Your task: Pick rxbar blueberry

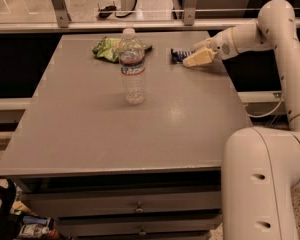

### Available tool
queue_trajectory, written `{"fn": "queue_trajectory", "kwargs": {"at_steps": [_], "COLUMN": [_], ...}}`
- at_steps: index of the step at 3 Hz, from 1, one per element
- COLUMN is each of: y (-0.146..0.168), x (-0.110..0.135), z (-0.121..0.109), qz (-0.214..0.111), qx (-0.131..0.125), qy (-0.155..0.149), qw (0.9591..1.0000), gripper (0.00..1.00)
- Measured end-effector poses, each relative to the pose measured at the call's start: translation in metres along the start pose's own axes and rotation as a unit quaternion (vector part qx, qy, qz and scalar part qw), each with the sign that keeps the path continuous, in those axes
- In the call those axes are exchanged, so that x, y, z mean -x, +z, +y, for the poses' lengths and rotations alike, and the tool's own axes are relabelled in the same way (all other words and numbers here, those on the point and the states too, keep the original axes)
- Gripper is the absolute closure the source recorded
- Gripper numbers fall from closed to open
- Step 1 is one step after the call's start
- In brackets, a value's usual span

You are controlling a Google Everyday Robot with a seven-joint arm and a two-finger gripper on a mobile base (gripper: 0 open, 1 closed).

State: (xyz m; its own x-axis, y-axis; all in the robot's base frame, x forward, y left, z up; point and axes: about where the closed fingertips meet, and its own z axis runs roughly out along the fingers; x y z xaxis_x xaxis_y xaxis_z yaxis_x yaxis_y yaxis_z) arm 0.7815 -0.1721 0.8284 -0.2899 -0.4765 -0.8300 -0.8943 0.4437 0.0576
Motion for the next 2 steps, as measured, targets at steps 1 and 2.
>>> {"fn": "queue_trajectory", "kwargs": {"at_steps": [1, 2], "y": [-0.0019, -0.0028], "x": [0.0029, 0.0049], "z": [0.0002, 0.0007], "qz": [0.000, 0.000], "qx": [0.000, 0.000], "qy": [0.000, 0.000], "qw": [1.0000, 1.0000], "gripper": [0.92, 1.00]}}
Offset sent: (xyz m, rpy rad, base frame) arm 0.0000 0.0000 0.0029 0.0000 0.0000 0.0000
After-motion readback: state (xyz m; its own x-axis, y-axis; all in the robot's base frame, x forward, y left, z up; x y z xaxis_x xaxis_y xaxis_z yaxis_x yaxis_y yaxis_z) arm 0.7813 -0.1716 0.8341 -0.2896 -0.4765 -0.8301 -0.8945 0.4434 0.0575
